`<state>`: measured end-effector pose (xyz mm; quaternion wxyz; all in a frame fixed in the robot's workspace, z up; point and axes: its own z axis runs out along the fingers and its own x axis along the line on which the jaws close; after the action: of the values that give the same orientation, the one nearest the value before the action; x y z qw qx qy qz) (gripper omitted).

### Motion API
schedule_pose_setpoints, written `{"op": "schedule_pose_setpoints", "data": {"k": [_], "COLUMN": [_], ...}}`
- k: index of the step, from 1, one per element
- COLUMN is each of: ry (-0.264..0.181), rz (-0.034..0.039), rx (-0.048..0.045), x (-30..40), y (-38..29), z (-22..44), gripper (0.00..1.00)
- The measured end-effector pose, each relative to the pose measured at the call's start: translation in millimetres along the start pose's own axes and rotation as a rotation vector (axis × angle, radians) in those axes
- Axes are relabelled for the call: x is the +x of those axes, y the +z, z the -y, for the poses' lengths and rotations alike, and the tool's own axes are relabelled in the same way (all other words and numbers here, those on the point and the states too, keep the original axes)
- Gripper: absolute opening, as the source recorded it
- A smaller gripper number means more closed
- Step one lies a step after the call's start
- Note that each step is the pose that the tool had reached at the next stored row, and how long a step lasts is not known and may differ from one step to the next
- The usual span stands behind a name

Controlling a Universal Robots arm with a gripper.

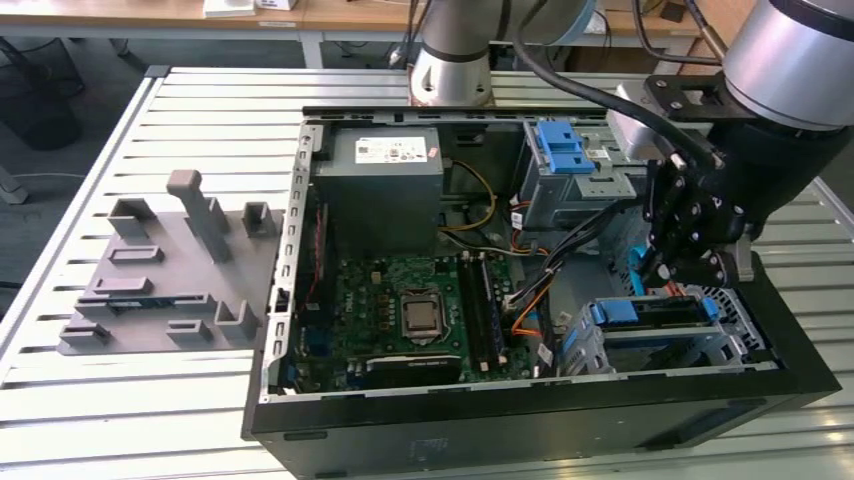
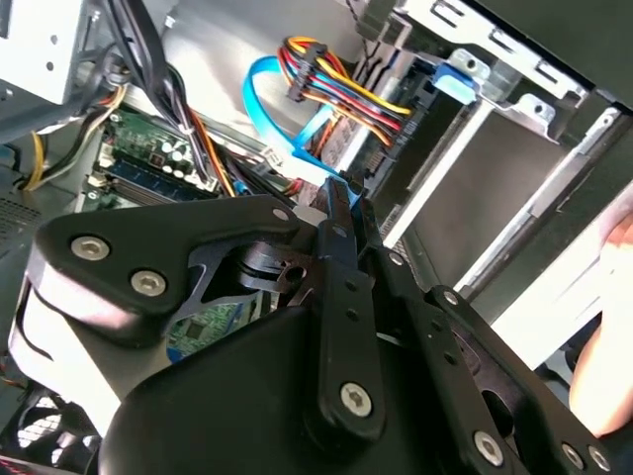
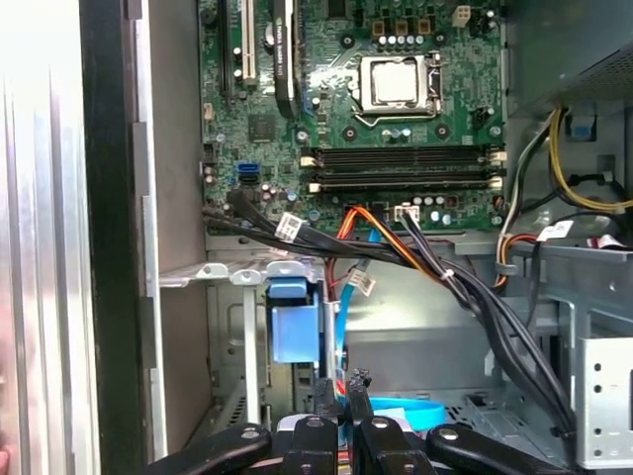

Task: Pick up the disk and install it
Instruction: 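Insert the second disk wire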

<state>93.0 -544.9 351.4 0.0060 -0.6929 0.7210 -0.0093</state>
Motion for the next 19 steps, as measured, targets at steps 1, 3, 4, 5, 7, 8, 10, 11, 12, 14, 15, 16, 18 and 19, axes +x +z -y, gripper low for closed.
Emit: {"op": "schedule_pose_setpoints", "data": {"k": [1,3,4,5,7,8,10,11,12,14,15,16,18,19], "ry": [0.0,0.0,0.0,0.0,0.0,0.0,0.0,0.0,0.0,0.0,0.0,0.0,0.0,0.0], "rz": [-0.0001,0.0003,0.0001,-0.0001,0.0,-0.0003,-0.0002,-0.0002,-0.0001,0.0,-0.0001,-0.0002,-0.0001,-0.0001], "rx": [0.0,0.0,0.0,0.0,0.0,0.0,0.0,0.0,0.0,0.0,0.0,0.0,0.0,0.0], "x": [1.3,2.5,2.5,2.5,2.5,2.8,3.6,4.4,5.1,5.6,5.6,5.6,5.6,5.6], "y": [0.8,3.0,3.9,4.8,6.5,7.1,8.1,8.6,9.2,9.9,9.9,9.9,9.9,10.1], "z": [0.0,0.0,0.0,0.0,0.0,0.0,-0.1,0.0,0.0,0.0,0.0,0.0,0.0,0.4], "gripper": [0.16,0.16,0.16,0.16,0.16,0.16,0.16,0.16,0.16,0.16,0.16,0.16,0.16,0.16]}}
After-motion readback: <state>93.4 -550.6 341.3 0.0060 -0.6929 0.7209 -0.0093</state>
